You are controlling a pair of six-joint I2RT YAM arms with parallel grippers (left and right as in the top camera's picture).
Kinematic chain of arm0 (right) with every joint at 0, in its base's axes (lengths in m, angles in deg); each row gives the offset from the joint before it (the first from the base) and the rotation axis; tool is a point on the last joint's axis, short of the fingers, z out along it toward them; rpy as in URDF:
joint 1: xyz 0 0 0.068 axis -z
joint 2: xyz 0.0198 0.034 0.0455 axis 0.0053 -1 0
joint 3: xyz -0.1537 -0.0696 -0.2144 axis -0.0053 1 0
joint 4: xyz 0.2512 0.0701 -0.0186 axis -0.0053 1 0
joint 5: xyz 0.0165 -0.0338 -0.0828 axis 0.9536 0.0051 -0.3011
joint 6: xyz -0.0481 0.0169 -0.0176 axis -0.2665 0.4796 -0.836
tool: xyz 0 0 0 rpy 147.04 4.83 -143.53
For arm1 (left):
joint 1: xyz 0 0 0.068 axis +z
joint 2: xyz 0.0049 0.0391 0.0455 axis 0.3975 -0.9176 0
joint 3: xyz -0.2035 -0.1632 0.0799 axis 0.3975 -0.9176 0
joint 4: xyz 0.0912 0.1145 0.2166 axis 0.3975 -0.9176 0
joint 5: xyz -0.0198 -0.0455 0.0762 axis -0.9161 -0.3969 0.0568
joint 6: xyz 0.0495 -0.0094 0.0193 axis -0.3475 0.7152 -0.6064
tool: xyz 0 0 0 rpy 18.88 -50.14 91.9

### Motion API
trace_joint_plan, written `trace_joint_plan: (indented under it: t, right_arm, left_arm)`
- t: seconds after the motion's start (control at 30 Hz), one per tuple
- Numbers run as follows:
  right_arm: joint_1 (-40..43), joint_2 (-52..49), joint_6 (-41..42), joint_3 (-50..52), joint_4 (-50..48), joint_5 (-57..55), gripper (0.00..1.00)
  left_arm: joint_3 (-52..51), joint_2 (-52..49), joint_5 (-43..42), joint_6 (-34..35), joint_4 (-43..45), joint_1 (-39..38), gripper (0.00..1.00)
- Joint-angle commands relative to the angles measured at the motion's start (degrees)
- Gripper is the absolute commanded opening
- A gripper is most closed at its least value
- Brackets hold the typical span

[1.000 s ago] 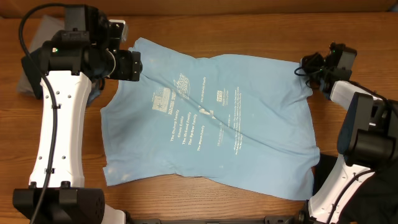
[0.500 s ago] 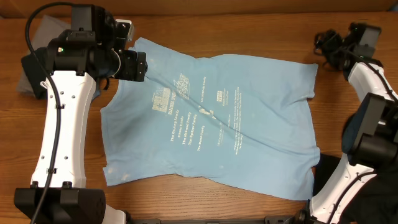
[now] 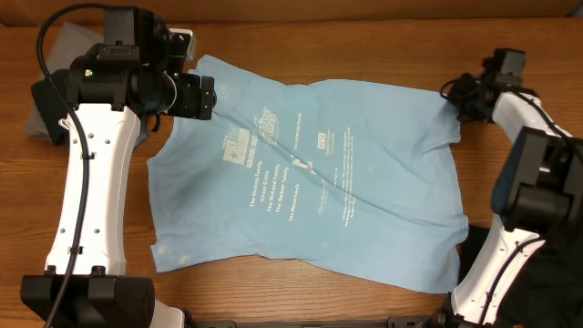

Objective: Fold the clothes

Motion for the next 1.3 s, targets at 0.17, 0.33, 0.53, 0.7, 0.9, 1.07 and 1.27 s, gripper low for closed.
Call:
trace_joint_plan:
  t: [0.17,0.33,0.53,0.7,0.9,1.07,1.27]
  right_arm:
    - [-0.1,-0.9,12.5,-2.5,-19.0,0.6,0.04]
    - [1.5,-0.9,13.9,-7.9,-18.6,4.4,0.74]
    - [3.1,3.3,6.3,-11.1,-4.8,6.8,1.0]
    - [3.4,13.1,2.1,-11.1,6.1,7.0,1.0]
    - [3.4,31.3,1.9,-11.1,21.6,7.3,1.0]
    - [3.4,42.0,1.9,-11.1,32.5,9.6,1.0]
    - [3.4,45.5,2.1,-11.0,41.7,14.4,1.0]
  left_arm:
    - [0.5,1.0,-0.1,-1.1,0.2,-0.1,0.88]
    - [0.5,1.0,-0.1,-1.1,0.2,-0.1,0.88]
    - [0.5,1.0,1.6,-1.8,-0.4,-0.1,0.91]
    - [0.5,1.0,4.7,-1.7,-4.3,-0.1,0.89]
    - [0.5,3.5,11.9,4.1,-13.8,0.4,1.0]
    - [0.5,4.4,5.9,2.1,-24.0,0.6,1.0]
    - [-0.3,4.9,14.8,19.3,-29.5,3.1,1.0]
